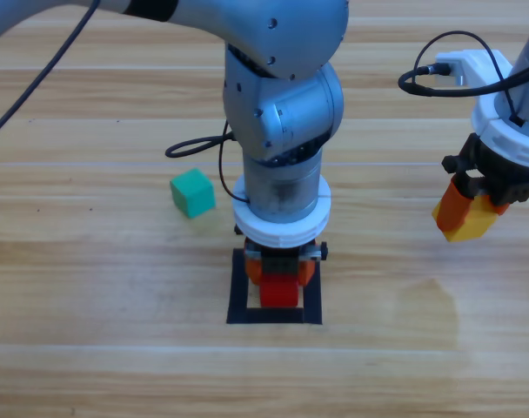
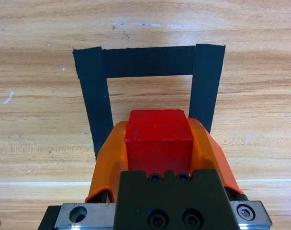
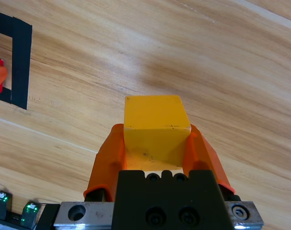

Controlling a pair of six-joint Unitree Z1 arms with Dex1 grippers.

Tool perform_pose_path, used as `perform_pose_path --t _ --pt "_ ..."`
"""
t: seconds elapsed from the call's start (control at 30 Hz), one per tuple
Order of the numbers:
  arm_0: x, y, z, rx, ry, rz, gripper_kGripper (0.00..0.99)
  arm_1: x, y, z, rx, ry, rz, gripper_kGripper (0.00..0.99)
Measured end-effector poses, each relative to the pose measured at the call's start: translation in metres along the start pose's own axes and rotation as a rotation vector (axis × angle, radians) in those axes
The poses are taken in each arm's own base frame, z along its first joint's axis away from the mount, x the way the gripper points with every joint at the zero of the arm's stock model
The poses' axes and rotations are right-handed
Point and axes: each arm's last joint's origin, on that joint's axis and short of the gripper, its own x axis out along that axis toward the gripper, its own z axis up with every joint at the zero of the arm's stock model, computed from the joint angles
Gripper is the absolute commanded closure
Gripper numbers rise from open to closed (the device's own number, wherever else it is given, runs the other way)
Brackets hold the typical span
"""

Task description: Stack the blocks in the rectangular block: red at the bottom, yellow in the middle, green on top

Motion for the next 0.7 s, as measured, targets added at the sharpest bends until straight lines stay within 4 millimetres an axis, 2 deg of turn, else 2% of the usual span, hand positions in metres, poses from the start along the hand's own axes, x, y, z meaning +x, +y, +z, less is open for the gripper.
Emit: perform_pose_path --t 0.23,0.3,0.33,0.4,0.43,0.7 --pt "0.0000 -0.0001 0.0001 0.000 -0.001 -0.001 0.939 0.0006 -0.0001 -0.0003 0.000 0.001 0.000 0.990" --pt "0.0000 -0.0001 0.0001 0.000 -0.001 -0.001 0.843 0.0007 -0.0002 -0.0004 0.000 0.001 0.000 0.990" --pt "0.0000 -0.0001 0.0001 0.000 -0.001 -0.001 0.654 0.0007 -0.0002 -0.0004 0.000 0.001 0.000 0.990" --pt "0.0000 -0.0002 0.0002 0.000 -0.002 -0.002 0.059 0.0007 -0.0002 -0.0004 0.000 0.001 0.000 0.990" --pt "0.0000 -0.0005 0.0004 0.000 -0.003 -0.004 0.001 0.0007 -0.0002 -0.0003 0.000 0.001 0.000 0.990" --pt "0.0006 -0.0001 0.0005 -0.001 -0.009 0.001 0.000 0.0007 -0.0001 -0.0002 0.000 0.000 0.000 0.990"
